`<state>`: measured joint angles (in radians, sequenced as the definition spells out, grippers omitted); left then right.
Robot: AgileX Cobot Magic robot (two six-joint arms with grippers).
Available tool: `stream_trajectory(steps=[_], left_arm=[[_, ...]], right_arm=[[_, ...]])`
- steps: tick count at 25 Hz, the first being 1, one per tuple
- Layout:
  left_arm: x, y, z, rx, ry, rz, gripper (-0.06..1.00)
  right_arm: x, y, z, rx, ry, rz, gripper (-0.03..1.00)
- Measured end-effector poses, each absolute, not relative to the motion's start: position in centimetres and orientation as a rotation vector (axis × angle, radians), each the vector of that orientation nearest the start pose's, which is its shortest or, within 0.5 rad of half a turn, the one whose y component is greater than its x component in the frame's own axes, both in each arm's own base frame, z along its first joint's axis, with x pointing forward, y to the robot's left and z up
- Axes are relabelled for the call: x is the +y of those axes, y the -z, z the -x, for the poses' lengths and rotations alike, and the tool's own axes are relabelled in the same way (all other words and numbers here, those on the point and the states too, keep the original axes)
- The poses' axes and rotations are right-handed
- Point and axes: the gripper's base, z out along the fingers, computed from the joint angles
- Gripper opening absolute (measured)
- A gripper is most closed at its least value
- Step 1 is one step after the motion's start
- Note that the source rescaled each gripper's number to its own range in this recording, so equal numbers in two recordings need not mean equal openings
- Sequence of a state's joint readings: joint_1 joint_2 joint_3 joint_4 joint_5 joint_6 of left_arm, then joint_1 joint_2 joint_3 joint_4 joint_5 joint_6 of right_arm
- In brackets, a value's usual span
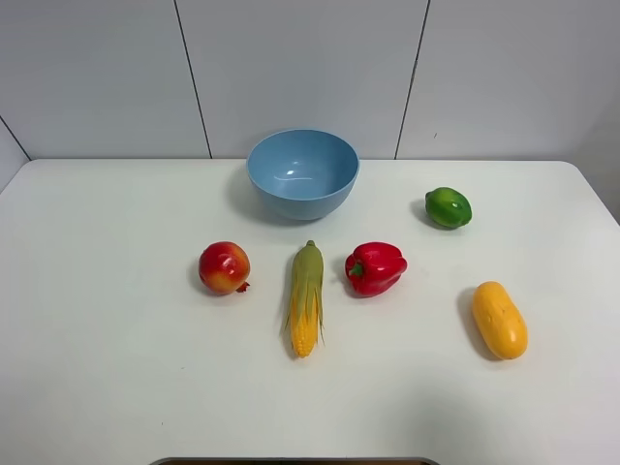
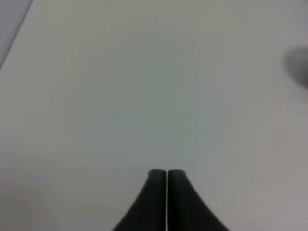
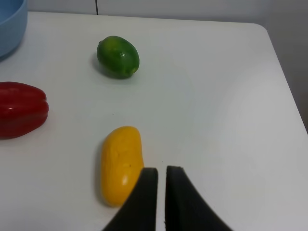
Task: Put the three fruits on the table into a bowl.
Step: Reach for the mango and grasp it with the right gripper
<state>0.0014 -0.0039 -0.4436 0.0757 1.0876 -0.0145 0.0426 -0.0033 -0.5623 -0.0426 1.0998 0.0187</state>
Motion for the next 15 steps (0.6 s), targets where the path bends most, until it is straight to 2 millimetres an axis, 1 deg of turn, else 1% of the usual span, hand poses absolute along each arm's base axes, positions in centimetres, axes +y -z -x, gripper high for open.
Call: stream_trajectory(steps=[15], left_arm=[[0.61,-25.95,0.07,2.122,-0.084,0.019,0.00]], right_arm=[[-0.41,-29.32,1.56,2.009,0.003,0.006,0.00]])
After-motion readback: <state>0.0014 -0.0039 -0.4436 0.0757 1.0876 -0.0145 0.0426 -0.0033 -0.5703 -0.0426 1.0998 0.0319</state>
